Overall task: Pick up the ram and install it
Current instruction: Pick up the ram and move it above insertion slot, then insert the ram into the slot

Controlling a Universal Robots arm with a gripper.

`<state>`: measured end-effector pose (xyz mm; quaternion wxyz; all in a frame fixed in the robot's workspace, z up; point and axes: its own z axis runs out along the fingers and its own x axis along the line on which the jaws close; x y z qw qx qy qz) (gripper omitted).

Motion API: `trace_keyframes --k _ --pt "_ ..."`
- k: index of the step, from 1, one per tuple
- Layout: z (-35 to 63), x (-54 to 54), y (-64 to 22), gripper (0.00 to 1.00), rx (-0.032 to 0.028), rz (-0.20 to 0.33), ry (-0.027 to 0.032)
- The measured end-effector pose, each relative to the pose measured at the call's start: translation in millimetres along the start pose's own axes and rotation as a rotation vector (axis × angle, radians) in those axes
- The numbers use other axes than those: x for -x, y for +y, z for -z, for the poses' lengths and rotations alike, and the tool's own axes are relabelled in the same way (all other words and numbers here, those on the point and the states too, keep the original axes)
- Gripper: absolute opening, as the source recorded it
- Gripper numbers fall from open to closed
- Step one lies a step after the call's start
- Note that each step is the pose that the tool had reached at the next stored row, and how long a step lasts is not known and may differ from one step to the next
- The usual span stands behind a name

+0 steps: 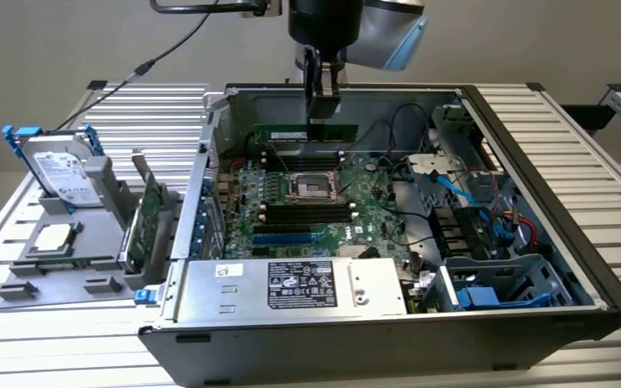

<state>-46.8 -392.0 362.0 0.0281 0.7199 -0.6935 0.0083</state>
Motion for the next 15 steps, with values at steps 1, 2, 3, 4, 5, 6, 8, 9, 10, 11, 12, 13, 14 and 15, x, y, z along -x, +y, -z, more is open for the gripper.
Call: trace_keyframes --k 1,2,3,4,5,6,8,9,10,11,12,13,14,15 --pt "-1.6 1.5 -0.8 0.14 0.0000 -0.001 -0.0001" --pt "-3.2 3.1 -1.7 0.14 0.0001 -0.001 -0.0001" --pt "-4.8 4.7 -2.5 0.14 0.0001 -0.002 -0.0001" --pt "-6.4 6.4 -3.3 0.14 0.0001 -0.002 -0.0001" --pt "-8.2 8.4 -4.1 0.14 0.0002 -0.003 0.0000" --pt "-9.8 10.1 -4.7 0.14 0.0003 -0.003 0.0000" --pt "-16.3 17.3 -6.5 0.14 0.0009 -0.006 0.0035" --pt "-16.3 17.3 -6.5 0.14 0.0009 -0.006 0.0035" --pt "-16.3 17.3 -6.5 0.14 0.0009 -0.006 0.0034" --pt "-16.3 17.3 -6.5 0.14 0.0008 -0.006 0.0034" --pt "-16.3 17.3 -6.5 0.14 0.0008 -0.006 0.0034" --pt "-16.3 17.3 -6.5 0.14 0.0009 -0.006 0.0034" --pt "-16.3 17.3 -6.5 0.14 0.0009 -0.006 0.0034" --pt "-16.3 17.3 -6.5 0.14 0.0009 -0.006 0.0035"
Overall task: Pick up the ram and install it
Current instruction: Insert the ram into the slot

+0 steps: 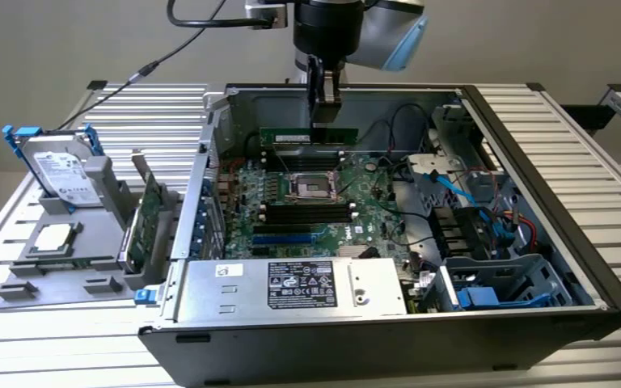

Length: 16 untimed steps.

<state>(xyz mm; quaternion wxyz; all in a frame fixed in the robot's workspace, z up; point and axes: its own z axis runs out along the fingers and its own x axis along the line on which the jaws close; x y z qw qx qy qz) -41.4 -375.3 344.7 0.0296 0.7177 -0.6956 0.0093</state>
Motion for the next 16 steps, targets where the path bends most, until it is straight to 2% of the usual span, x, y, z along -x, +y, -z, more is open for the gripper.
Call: trace_keyframes --k 7,16 --pt "-0.2 0.0 0.0 0.14 0.0000 0.000 0.0000" --pt "-15.9 0.6 -0.4 0.14 0.0001 0.000 0.0000"
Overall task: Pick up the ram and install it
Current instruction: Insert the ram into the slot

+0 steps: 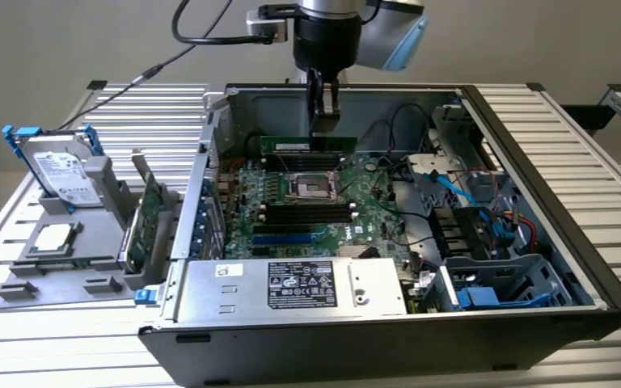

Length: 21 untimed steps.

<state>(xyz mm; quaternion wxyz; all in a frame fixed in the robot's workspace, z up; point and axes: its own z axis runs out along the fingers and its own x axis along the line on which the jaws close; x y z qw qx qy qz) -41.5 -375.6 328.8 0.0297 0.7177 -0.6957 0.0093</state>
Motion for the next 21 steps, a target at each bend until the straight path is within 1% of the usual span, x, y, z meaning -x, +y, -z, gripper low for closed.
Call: trace_keyframes --k 5,14,21 --pt "-9.1 -1.4 -0.3 0.14 -0.0001 0.000 0.0000" --pt "-26.0 -9.6 -0.6 0.14 -0.0004 0.006 0.0003" --pt "-38.7 -10.0 -1.4 0.14 -0.0005 0.008 0.0002"
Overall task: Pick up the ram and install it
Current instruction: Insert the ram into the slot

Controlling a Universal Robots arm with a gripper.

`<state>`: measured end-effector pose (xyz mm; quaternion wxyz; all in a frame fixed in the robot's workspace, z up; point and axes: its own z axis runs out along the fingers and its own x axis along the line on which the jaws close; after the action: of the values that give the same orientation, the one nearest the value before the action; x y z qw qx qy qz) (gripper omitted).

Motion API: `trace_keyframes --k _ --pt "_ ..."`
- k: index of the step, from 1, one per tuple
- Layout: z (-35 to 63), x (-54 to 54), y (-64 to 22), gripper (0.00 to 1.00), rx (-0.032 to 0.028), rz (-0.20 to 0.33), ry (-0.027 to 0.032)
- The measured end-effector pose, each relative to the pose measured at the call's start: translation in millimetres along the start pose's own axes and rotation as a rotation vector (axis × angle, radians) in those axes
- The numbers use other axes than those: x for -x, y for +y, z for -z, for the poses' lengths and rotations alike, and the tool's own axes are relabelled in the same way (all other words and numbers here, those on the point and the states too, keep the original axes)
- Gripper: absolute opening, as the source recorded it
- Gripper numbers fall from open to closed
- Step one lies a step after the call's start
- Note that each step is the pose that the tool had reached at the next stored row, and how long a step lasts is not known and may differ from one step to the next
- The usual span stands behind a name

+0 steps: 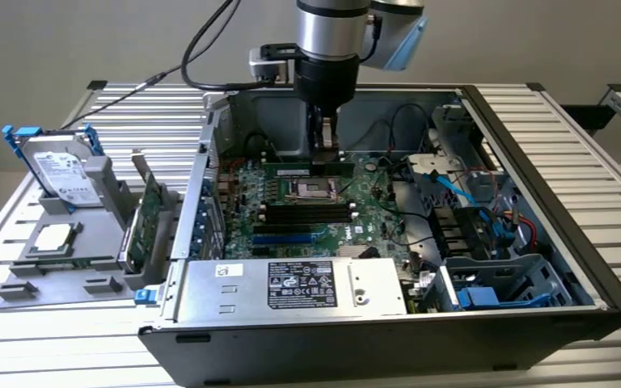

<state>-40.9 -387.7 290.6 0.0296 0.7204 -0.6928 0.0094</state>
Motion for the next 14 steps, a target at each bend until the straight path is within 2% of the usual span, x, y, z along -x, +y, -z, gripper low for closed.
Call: trace_keyframes --k 14 --pt "-25.6 -1.6 -3.1 0.14 -0.0001 0.002 0.0000"
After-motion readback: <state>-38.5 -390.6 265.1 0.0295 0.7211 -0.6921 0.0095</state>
